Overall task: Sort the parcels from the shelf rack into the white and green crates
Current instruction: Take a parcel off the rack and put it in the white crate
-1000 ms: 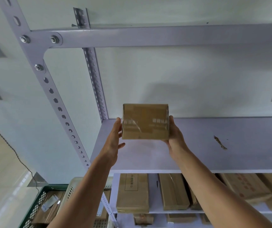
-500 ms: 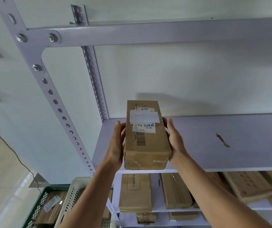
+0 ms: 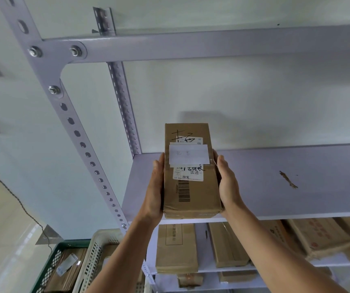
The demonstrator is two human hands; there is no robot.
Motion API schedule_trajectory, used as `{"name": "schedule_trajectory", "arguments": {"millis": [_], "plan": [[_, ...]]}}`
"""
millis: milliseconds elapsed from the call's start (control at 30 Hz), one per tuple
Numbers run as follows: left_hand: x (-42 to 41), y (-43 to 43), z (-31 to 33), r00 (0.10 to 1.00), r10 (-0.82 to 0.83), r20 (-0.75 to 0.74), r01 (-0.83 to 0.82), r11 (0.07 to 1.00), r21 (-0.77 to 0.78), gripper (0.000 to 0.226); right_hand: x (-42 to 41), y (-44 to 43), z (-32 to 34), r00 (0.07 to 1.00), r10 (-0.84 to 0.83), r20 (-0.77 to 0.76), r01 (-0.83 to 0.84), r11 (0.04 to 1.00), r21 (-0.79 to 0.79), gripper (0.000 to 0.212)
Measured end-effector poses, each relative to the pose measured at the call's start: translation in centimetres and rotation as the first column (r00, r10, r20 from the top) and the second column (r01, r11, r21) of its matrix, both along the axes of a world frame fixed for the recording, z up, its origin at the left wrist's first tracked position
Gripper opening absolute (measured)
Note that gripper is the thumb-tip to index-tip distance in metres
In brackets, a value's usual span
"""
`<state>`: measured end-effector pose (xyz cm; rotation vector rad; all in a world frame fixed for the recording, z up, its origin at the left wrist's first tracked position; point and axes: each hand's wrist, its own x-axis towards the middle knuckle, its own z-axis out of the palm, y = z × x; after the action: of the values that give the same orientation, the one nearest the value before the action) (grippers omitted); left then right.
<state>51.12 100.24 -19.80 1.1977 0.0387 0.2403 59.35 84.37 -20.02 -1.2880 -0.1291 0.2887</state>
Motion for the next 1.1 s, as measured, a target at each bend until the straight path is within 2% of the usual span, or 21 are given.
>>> {"name": "schedule_trajectory", "arguments": {"millis": [267,467,633,733,900,933,1000,1100], "plan": [[-1.8,0.0,-0.3,0.996,-0.09,-0.022,0.09,0.996,-0.029,0.063,-2.8,-0.3,-0.5,0.998,-0.048,-0.029,0.048,0.999,-0.021,0.052],[-5.3,-1.2,-0.4,0.992,-0.101,-0.077,0.102,0.995,0.009,0.065,-6.7,-1.7,-2.0,0.993,-0.105,-0.061,0.104,0.994,-0.018,0.055],[-9.8,-2.3,-1.1,0.989,-0.104,-0.102,0.107,0.994,0.028,0.066,-10.8,-2.9,-3.0,0.995,-0.09,-0.05,0.088,0.995,-0.036,0.064],[-12.7,-3.2,-1.4,0.988,-0.099,-0.122,0.102,0.994,0.023,0.065,-14.0,-4.0,-3.7,0.993,-0.108,-0.05,0.102,0.989,-0.105,0.071],[-18.1,-4.8,-2.6,0.979,-0.106,-0.172,0.113,0.993,0.027,0.059,-19.4,-5.7,-4.9,0.978,-0.208,-0.027,0.204,0.973,-0.105,0.057],[-19.2,-5.0,-3.2,0.977,-0.103,-0.184,0.108,0.994,0.014,0.058,-20.5,-5.9,-5.2,0.975,-0.22,-0.039,0.216,0.972,-0.09,0.061],[-21.5,-5.1,-4.5,0.972,-0.095,-0.216,0.094,0.995,-0.013,0.06,-22.9,-6.0,-5.9,0.98,-0.19,-0.051,0.187,0.98,-0.065,0.063],[-24.9,-5.0,-5.9,0.965,-0.093,-0.247,0.086,0.996,-0.038,0.061,-26.3,-5.8,-6.7,0.99,-0.114,-0.079,0.108,0.992,-0.069,0.054]]}}
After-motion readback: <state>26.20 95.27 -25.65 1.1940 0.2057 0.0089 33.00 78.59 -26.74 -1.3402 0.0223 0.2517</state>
